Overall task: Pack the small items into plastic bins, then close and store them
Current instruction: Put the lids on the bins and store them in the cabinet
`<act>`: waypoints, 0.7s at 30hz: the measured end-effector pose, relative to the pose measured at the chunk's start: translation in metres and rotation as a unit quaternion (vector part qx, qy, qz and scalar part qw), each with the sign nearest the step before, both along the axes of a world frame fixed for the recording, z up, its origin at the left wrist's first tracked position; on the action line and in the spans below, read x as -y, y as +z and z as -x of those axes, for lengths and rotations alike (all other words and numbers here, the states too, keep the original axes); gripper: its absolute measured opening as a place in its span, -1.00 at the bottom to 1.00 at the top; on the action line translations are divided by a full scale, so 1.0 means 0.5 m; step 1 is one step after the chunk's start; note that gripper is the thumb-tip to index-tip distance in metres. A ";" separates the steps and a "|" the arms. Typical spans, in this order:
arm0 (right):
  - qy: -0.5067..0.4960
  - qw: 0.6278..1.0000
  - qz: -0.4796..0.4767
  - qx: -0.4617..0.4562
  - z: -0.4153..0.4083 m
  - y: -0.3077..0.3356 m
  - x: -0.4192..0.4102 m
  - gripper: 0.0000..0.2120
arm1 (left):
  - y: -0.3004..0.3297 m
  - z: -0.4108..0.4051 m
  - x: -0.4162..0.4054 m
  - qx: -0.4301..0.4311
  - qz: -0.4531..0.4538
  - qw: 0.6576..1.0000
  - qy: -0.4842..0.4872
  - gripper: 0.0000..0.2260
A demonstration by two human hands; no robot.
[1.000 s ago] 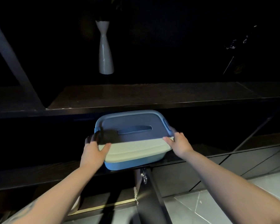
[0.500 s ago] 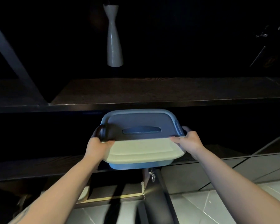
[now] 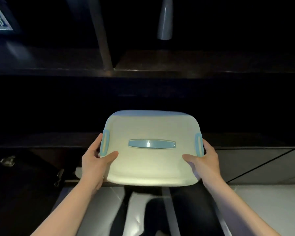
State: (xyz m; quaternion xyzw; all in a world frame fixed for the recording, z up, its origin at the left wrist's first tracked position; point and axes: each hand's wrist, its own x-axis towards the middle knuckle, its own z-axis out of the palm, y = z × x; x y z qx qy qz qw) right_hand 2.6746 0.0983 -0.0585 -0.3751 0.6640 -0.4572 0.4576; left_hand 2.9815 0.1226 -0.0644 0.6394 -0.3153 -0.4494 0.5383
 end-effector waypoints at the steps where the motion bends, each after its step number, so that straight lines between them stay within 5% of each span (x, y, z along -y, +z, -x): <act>1: -0.005 1.000 0.003 -0.010 -0.018 -0.004 -0.019 -0.27 | -0.005 -0.014 -0.025 -0.004 -0.002 1.000 0.005 -0.31; 8: 0.039 0.996 0.001 -0.078 -0.115 -0.025 -0.156 -0.36 | -0.066 -0.119 -0.180 -0.016 -0.029 0.999 0.010 -0.32; 13: 0.057 0.995 -0.076 -0.014 -0.131 -0.119 -0.212 -0.83 | -0.159 -0.150 -0.261 -0.001 -0.083 0.997 0.004 -0.32; 19: 0.075 0.992 -0.102 -0.008 -0.130 -0.287 -0.197 -0.90 | -0.331 -0.133 -0.256 0.034 -0.151 0.988 0.018 -0.31; 21: 0.085 0.988 -0.113 -0.068 -0.133 -0.363 -0.184 -0.62 | -0.399 -0.128 -0.234 0.044 -0.162 0.986 0.005 -0.30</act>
